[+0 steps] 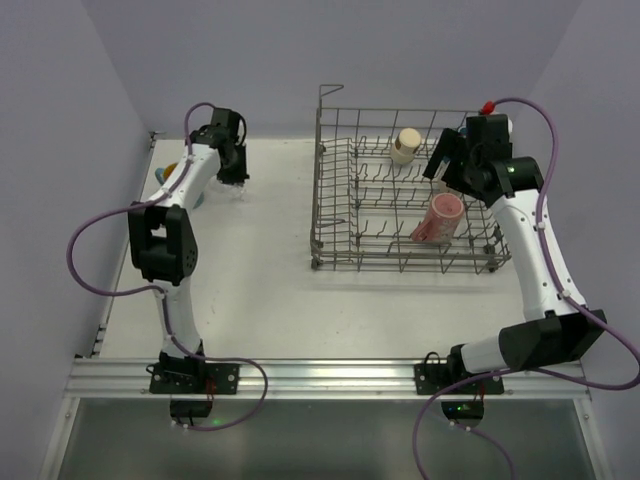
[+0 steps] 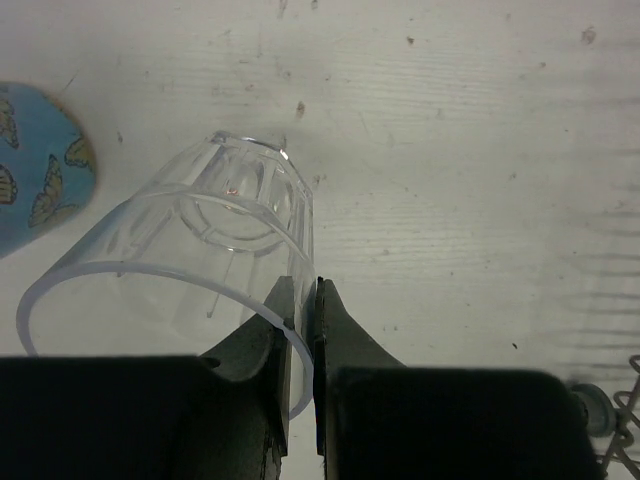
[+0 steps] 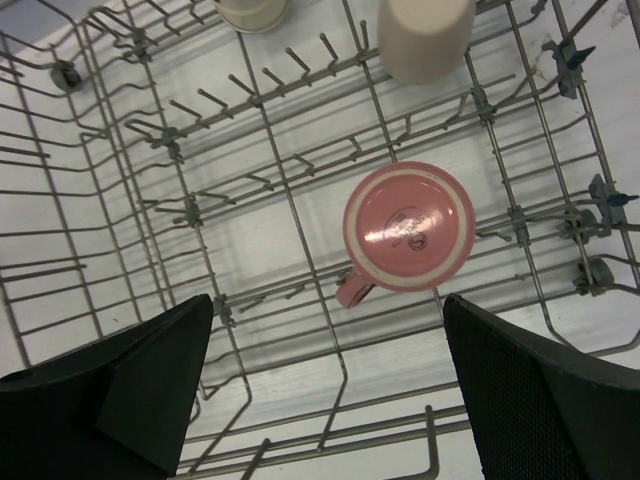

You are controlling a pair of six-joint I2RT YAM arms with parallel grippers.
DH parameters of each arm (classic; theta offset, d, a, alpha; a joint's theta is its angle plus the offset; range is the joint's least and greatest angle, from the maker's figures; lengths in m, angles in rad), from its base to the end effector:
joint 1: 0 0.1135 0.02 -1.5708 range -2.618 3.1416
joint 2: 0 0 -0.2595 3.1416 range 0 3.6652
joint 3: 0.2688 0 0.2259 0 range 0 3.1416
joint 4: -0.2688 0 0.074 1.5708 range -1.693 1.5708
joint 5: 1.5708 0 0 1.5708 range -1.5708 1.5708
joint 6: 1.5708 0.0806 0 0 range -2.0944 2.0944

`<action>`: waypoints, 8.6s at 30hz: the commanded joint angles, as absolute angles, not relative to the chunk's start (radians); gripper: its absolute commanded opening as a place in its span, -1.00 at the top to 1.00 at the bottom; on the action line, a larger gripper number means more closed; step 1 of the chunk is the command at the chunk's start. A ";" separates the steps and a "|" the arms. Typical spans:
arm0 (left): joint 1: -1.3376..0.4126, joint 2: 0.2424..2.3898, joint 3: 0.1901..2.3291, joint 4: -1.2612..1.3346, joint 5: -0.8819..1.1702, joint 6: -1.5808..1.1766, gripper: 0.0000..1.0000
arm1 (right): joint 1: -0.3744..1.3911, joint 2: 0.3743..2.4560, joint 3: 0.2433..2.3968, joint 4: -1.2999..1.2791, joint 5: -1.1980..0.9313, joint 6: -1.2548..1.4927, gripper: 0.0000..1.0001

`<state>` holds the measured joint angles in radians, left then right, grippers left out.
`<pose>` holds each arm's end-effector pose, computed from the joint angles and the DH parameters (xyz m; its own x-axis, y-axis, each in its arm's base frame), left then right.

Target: Unload the cups from the dish rack

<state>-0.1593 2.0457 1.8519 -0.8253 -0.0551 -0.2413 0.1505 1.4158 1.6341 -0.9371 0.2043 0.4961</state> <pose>0.4400 -0.0662 0.2297 -0.8475 -0.1055 -0.5202 -0.0748 0.9940 -0.0797 0.2938 0.0280 0.3749 -0.5706 0.3849 -0.7255 0.3136 0.9185 0.2407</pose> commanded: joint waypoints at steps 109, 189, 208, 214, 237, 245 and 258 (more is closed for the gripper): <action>-0.284 1.829 2.175 -0.905 0.210 -0.247 -0.40 | 0.117 1.543 1.643 -0.867 0.141 0.657 1.00; -0.603 1.881 1.548 0.765 0.856 -1.649 -0.22 | 0.028 1.101 1.029 0.468 -0.703 1.016 1.00; -0.623 1.910 1.586 0.827 0.850 -1.709 0.24 | 0.035 1.117 1.006 0.471 -0.703 0.986 1.00; -0.635 1.924 1.608 0.853 0.845 -1.732 0.46 | 0.040 1.121 1.015 0.453 -0.698 0.973 1.00; -0.664 1.922 1.609 0.954 0.816 -1.802 0.12 | 0.048 1.115 1.009 0.420 -0.675 0.946 1.00; -0.666 1.924 1.592 0.948 0.819 -1.793 1.00 | 0.049 1.098 1.002 0.408 -0.670 0.936 1.00; -0.621 1.795 1.577 0.645 0.776 -1.410 1.00 | 0.048 1.085 1.026 0.295 -0.637 0.885 0.53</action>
<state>-0.6342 1.9297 1.5444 0.7452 0.8280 -1.6230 0.0341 1.1183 0.9943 0.3069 -0.6376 0.9607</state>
